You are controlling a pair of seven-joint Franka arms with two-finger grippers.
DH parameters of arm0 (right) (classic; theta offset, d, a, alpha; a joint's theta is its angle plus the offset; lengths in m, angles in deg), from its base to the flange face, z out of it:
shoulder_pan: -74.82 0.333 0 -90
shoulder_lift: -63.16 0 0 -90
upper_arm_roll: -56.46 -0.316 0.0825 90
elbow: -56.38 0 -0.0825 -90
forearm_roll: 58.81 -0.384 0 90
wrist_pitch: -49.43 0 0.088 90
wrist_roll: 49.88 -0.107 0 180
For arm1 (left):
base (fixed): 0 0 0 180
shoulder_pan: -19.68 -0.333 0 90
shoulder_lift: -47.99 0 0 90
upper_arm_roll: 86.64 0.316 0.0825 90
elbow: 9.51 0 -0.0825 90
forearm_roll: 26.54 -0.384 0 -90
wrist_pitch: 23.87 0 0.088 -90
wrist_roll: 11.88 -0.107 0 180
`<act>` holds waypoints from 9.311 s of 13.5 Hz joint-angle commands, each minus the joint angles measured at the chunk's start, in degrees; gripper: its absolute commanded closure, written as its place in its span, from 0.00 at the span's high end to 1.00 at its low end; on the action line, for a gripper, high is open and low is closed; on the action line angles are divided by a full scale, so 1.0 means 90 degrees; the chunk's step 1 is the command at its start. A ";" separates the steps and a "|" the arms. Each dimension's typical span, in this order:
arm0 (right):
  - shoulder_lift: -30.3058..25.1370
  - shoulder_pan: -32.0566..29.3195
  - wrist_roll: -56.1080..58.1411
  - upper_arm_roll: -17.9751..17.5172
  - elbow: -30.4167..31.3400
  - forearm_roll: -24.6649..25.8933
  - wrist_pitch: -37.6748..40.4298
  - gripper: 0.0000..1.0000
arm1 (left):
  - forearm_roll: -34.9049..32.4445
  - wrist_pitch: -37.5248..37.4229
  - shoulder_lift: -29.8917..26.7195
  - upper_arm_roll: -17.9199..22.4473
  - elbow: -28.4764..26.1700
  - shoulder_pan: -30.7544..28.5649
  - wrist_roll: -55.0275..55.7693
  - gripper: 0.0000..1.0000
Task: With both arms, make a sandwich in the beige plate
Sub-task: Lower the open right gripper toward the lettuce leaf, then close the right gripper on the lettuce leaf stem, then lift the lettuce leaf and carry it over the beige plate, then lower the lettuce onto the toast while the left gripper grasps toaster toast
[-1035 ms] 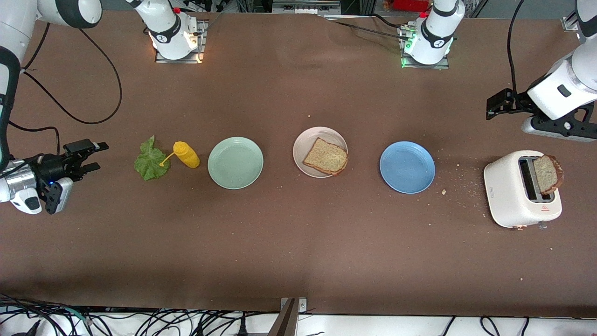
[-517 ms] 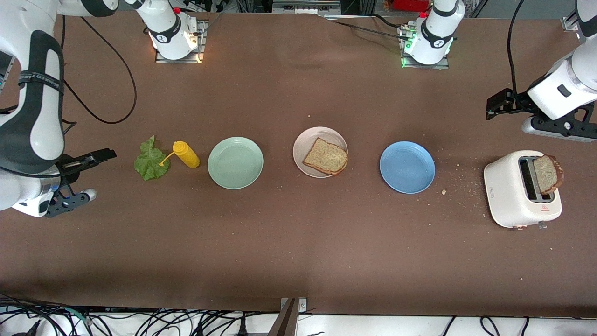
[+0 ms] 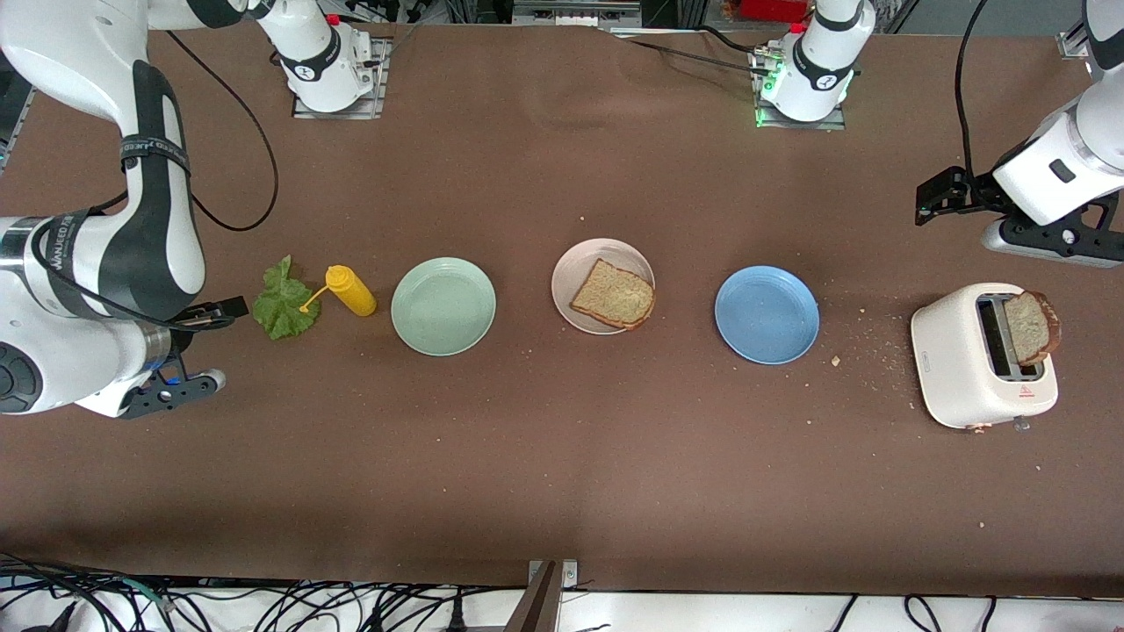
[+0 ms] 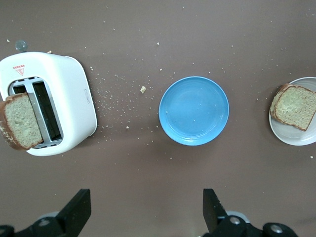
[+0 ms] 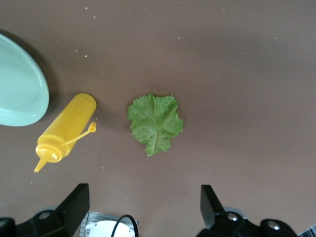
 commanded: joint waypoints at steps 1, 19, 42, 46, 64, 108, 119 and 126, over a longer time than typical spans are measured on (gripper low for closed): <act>-0.1130 0.0008 -0.0433 -0.0051 0.1926 0.0115 -0.1095 1.00 | 0.0183 -0.0003 0.0018 0.0031 0.0055 0.0013 -0.0008 1.00; -0.4035 0.0047 -0.1050 0.0182 0.8534 0.0154 -0.6733 1.00 | 0.0183 -0.0003 0.0018 0.0021 0.0055 0.0013 -0.0008 1.00; -0.2638 -0.0002 -0.1001 0.0378 0.9171 0.0105 -0.9403 0.03 | 0.0173 -0.0003 0.0018 0.0011 0.0055 0.0052 -0.0008 1.00; -0.2863 -0.0002 -0.0992 0.0368 0.8840 0.0095 -0.8584 0.00 | 0.0173 -0.0003 0.0018 0.0021 0.0055 0.0023 -0.0027 1.00; -0.2981 0.0106 -0.0689 -0.0324 0.4055 0.0105 -0.2333 0.00 | 0.0105 -0.0140 0.0096 0.0011 0.0221 0.0072 0.0002 1.00; -0.0041 0.3534 -0.3394 -0.2171 0.3175 0.0662 -0.6218 1.00 | -0.0725 0.1718 0.1807 0.0080 0.0094 -0.2429 -0.1238 0.00; -0.0284 0.3349 -0.3151 -0.2151 0.3165 0.0661 -0.5703 1.00 | -0.0686 0.0468 0.1229 -0.0837 0.0425 -0.2214 -0.0790 0.00; -0.0334 0.3202 -0.2876 -0.2190 0.2863 0.0505 -0.5156 1.00 | -0.0686 0.0388 0.1278 -0.1024 0.0406 -0.2214 -0.0408 0.00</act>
